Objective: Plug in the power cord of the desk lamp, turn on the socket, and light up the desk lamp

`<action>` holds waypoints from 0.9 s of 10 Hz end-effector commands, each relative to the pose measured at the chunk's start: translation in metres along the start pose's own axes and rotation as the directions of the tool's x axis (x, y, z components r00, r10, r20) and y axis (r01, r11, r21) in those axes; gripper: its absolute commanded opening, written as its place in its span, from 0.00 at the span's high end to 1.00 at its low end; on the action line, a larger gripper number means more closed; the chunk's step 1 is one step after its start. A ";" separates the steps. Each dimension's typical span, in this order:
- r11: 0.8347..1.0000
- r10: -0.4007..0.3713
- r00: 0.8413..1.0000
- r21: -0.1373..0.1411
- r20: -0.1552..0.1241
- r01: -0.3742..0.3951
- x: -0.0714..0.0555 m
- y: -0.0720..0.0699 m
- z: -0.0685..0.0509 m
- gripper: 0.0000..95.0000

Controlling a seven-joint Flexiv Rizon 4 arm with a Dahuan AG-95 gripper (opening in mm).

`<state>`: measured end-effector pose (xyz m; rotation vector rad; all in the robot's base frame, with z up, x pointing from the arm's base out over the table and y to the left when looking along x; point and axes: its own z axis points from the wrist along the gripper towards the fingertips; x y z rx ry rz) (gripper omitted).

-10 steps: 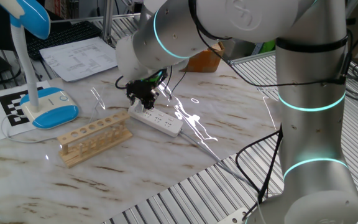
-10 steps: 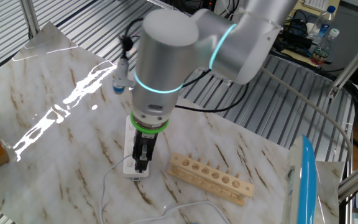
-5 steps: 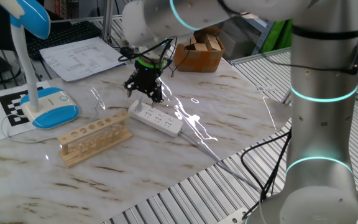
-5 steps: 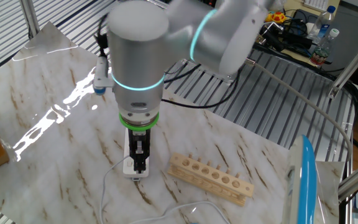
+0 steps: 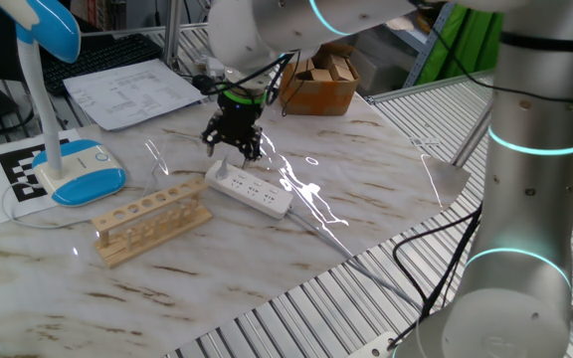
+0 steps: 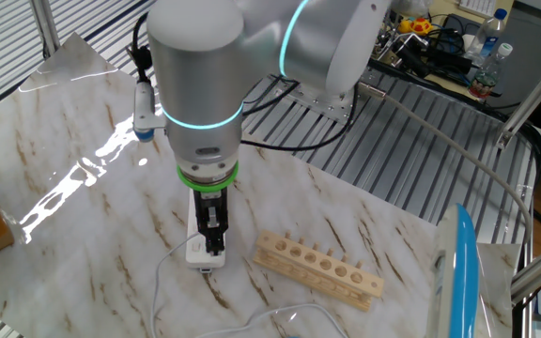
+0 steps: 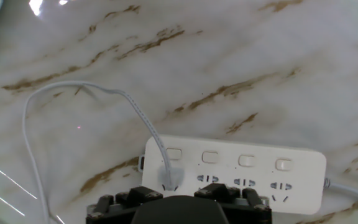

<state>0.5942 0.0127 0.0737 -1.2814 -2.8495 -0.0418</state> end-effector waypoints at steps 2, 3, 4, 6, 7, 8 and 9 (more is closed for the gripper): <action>1.000 -0.024 1.000 0.007 -0.001 0.024 0.000 -0.002 -0.003 1.00; 1.000 -0.027 1.000 0.015 0.005 0.026 -0.001 -0.003 -0.004 1.00; 0.999 -0.035 0.999 0.027 0.011 0.035 -0.001 -0.004 -0.006 1.00; 0.999 -0.044 0.999 0.023 -0.013 0.044 -0.003 -0.011 -0.015 1.00; 0.999 -0.040 0.999 0.015 -0.023 0.040 -0.004 -0.013 -0.018 1.00; 0.999 -0.035 0.999 0.003 -0.035 0.035 -0.004 -0.016 -0.022 1.00; 0.999 -0.043 0.999 0.004 -0.033 0.043 -0.005 -0.018 -0.024 1.00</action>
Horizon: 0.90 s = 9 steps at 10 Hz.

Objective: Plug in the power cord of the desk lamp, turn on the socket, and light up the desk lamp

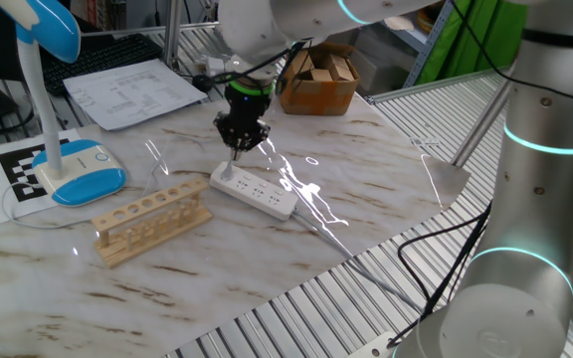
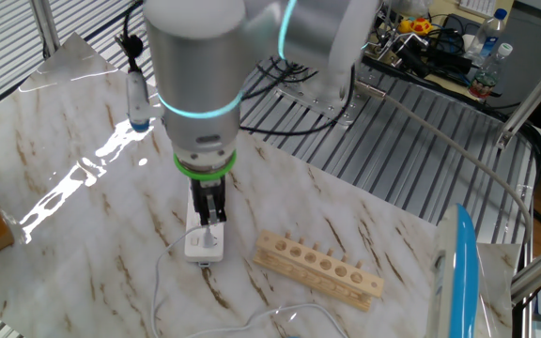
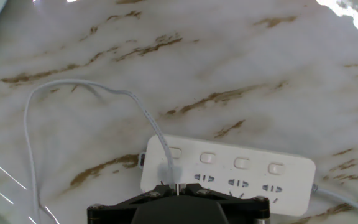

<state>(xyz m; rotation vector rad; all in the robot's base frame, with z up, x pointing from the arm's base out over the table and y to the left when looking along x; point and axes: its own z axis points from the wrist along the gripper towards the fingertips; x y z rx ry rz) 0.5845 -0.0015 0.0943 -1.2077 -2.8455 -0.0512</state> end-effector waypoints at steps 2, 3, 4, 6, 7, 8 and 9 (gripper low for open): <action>1.000 -0.010 1.000 0.000 0.017 0.010 -0.007 -0.003 0.000 1.00; 1.000 -0.017 1.000 0.001 0.023 0.017 -0.011 -0.004 0.002 1.00; 1.000 -0.029 0.999 0.004 0.028 0.029 -0.016 -0.005 0.005 1.00; 0.999 -0.045 0.999 0.004 0.027 0.045 -0.025 -0.008 0.010 1.00; 0.999 -0.047 0.999 -0.001 0.027 0.047 -0.029 -0.009 0.011 1.00; 0.999 -0.040 0.999 -0.008 0.027 0.040 -0.031 -0.010 0.013 1.00; 1.000 -0.016 0.999 -0.020 0.028 0.016 -0.031 -0.008 0.016 1.00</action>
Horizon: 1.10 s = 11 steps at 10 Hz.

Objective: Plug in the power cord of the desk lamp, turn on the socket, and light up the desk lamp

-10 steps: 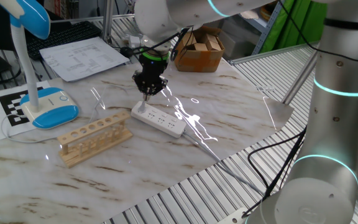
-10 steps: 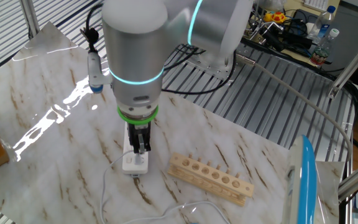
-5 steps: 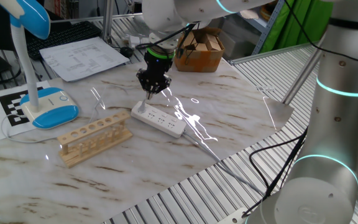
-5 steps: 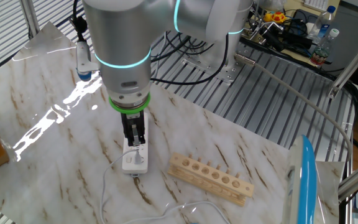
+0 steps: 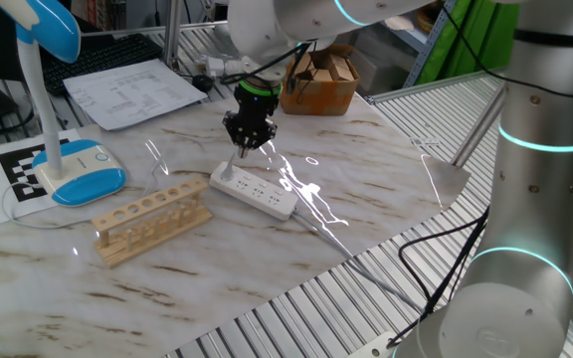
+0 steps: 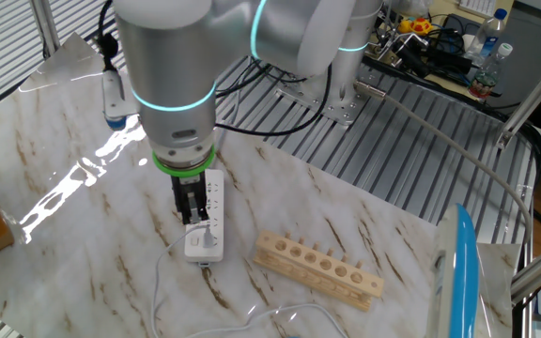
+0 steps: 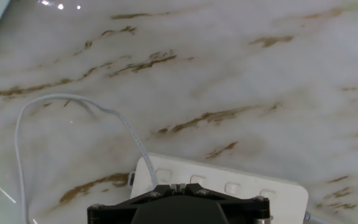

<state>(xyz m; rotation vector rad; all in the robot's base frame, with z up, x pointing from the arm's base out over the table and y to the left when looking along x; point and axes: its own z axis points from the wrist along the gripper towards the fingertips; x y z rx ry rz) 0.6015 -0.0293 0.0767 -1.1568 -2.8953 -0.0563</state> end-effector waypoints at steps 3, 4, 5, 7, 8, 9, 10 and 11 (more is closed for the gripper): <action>1.000 0.024 1.000 -0.008 0.011 -0.024 0.002 0.005 0.010 1.00; 1.000 0.021 1.000 -0.011 0.009 -0.021 0.001 0.005 0.011 1.00; 1.000 0.013 1.000 -0.013 0.009 -0.013 -0.001 0.004 0.013 1.00; 1.000 -0.004 1.000 -0.018 0.004 0.004 -0.002 0.003 0.015 1.00; 1.000 -0.007 1.000 -0.023 0.004 0.007 -0.004 0.003 0.016 1.00; 0.999 -0.002 1.000 -0.040 -0.004 0.002 -0.006 0.003 0.019 1.00; 0.999 -0.001 1.000 -0.045 -0.004 0.000 -0.006 0.003 0.021 1.00; 0.999 -0.003 1.000 -0.053 -0.009 0.002 -0.005 0.003 0.023 1.00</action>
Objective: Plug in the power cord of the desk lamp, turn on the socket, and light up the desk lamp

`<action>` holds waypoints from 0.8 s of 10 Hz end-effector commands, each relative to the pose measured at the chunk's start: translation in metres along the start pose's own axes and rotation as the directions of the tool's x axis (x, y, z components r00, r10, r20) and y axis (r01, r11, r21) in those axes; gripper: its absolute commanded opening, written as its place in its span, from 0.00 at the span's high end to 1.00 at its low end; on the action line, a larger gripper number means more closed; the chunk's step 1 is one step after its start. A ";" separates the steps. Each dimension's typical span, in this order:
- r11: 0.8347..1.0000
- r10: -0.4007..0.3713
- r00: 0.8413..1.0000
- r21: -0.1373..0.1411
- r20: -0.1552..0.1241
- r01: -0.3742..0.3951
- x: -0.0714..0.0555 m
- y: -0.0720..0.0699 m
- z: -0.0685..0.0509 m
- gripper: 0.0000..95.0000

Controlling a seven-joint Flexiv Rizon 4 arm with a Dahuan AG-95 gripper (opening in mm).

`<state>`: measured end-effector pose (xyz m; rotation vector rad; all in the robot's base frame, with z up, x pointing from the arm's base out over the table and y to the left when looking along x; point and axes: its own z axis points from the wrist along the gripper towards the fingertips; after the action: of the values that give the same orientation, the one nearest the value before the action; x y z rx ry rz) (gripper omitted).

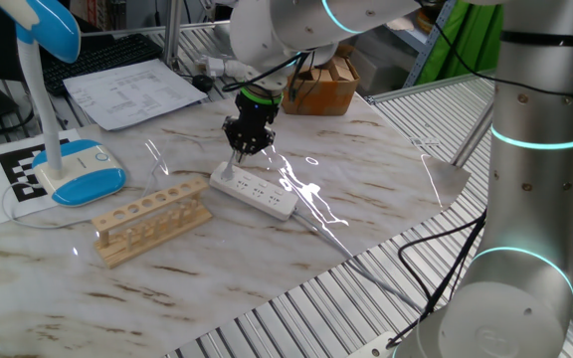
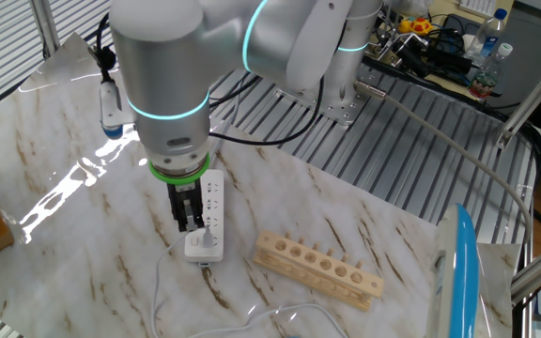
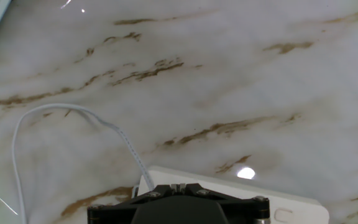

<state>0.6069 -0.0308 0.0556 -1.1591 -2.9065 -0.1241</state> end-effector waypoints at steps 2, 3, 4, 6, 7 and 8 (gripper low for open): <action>1.000 0.004 1.000 -0.027 -0.020 -0.004 0.001 0.002 0.005 1.00; 1.000 0.004 1.000 -0.030 -0.022 -0.004 0.001 0.002 0.007 1.00; 0.999 0.007 1.000 -0.036 -0.024 -0.008 0.002 0.002 0.010 1.00; 0.999 0.004 1.000 -0.040 -0.024 -0.005 0.003 0.002 0.014 1.00; 0.999 0.006 1.000 -0.044 -0.025 -0.007 0.003 0.003 0.015 1.00; 0.999 0.009 1.000 -0.048 -0.026 -0.010 0.004 0.003 0.016 1.00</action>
<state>0.6069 -0.0247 0.0401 -1.1707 -2.8895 -0.2110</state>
